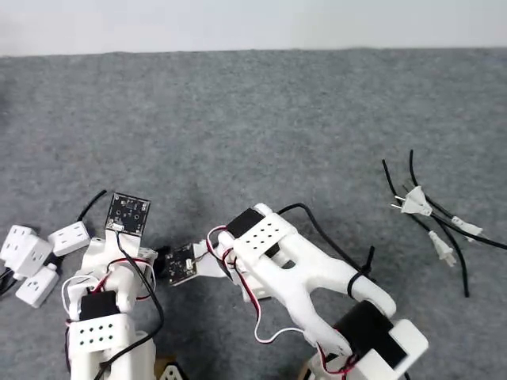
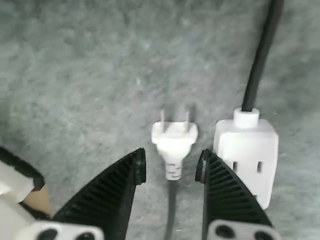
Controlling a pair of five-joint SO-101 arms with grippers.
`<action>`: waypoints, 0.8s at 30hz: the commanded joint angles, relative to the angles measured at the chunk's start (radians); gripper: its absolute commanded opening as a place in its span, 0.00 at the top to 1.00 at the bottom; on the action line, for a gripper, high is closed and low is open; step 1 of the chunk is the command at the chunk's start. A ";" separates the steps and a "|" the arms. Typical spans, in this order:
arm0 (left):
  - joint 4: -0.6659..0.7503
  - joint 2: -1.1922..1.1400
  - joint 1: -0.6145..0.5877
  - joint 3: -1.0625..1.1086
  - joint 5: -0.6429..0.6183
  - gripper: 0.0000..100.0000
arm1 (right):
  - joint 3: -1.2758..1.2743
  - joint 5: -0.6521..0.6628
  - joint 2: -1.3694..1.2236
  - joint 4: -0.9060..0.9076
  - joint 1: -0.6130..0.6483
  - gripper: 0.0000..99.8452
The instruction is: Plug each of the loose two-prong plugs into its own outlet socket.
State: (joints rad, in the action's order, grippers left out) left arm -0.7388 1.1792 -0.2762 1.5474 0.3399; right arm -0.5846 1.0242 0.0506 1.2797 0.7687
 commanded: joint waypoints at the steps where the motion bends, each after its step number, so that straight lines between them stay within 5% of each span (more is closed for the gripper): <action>1: 0.026 0.014 0.005 -0.007 0.006 0.67 | 0.005 -0.005 0.041 -0.030 -0.001 0.84; 24: 0.028 0.014 0.005 -0.007 0.006 0.67 | 0.149 -0.011 -0.160 -0.085 0.008 0.84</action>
State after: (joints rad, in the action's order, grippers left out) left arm -0.7388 1.1792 -0.2762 1.5474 0.3399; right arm -0.5324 1.0242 -0.0982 1.2121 0.7656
